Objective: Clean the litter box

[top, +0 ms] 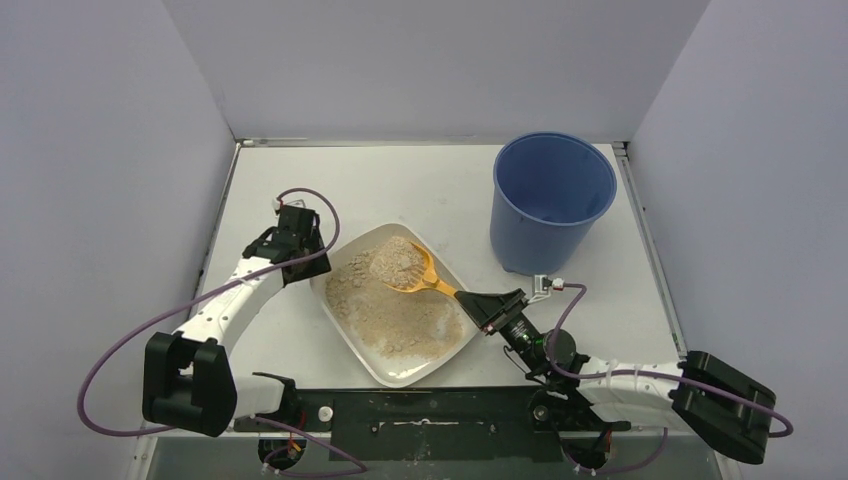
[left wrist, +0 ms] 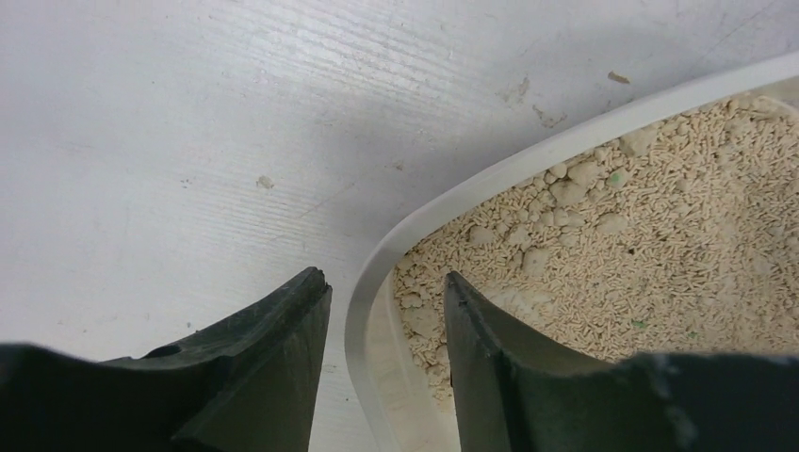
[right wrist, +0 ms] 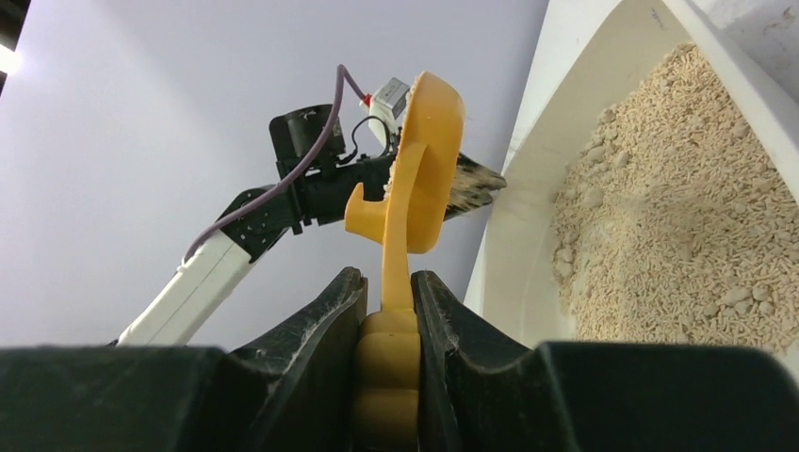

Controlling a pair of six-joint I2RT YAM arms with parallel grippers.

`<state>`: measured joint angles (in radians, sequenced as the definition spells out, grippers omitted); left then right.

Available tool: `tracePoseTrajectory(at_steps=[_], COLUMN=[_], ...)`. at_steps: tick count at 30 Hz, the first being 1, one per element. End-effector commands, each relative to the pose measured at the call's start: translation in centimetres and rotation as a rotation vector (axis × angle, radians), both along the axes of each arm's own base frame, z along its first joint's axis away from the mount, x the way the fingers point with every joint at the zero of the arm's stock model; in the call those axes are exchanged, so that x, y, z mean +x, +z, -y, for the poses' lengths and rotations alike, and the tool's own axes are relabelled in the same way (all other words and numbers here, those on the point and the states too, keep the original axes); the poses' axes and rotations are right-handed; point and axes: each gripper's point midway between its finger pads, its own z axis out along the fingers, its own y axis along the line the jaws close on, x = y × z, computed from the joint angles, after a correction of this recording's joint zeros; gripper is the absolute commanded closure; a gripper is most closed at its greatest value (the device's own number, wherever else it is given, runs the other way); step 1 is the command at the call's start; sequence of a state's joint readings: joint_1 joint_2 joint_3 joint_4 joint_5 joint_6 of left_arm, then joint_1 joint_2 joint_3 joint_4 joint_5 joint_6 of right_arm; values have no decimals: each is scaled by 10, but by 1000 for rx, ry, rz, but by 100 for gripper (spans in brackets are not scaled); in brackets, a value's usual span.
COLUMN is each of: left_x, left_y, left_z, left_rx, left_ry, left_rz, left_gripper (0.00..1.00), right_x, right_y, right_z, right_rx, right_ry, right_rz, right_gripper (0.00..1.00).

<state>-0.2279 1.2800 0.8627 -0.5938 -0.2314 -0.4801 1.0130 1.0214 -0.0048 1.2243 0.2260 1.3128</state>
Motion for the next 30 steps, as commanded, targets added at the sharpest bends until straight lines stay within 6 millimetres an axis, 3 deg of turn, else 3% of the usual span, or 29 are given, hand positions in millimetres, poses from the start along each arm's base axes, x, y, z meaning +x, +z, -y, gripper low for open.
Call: tracePoseTrajectory(at_steps=[1,5,8,12,13,15,17,18,20,22,25,26,28,30], left_x=[19,17,16,12,11,9,6,5,3,0,-2,-2,-3,-4], left_y=[32,54,69,86,90,95,98,100,104,108,114,116,118,122], left_z=[5,8,10,16,18,21,23,24,26,27,29,30,30,31], left_rx=[-38,-63,-81,-117,-127,-142,-151,-156,-161,-169,-181,-182,-182,-187], left_ry=[12,2,-8,-30,-39,-50,-62,-69,-82,-91,-107,-110,-115,-121], left_rz=[100,136,157,176,178,179,175,176,179,181,193,198,196,201], left_gripper=[51,43,39,36,35,34,33,33,32,32,31,31,30,30], right_x=[-2,-10,0,-16,-9,1,-7,-10,-6,6,-7,-8,7,0], right_y=[3,16,7,32,31,12,15,28,31,20,28,28,16,18], right_z=[11,-1,18,-8,0,17,2,-10,0,17,-14,-11,19,9], right_rx=[21,1,71,76,109,129,80,74,110,143,49,63,150,115], right_ry=[-13,54,-19,126,87,9,81,131,101,13,133,130,7,60], right_rz=[-10,42,-28,61,36,-40,-8,25,25,-41,13,16,-61,-39], right_gripper=[100,100,100,100,100,100,100,100,100,100,100,100,100,100])
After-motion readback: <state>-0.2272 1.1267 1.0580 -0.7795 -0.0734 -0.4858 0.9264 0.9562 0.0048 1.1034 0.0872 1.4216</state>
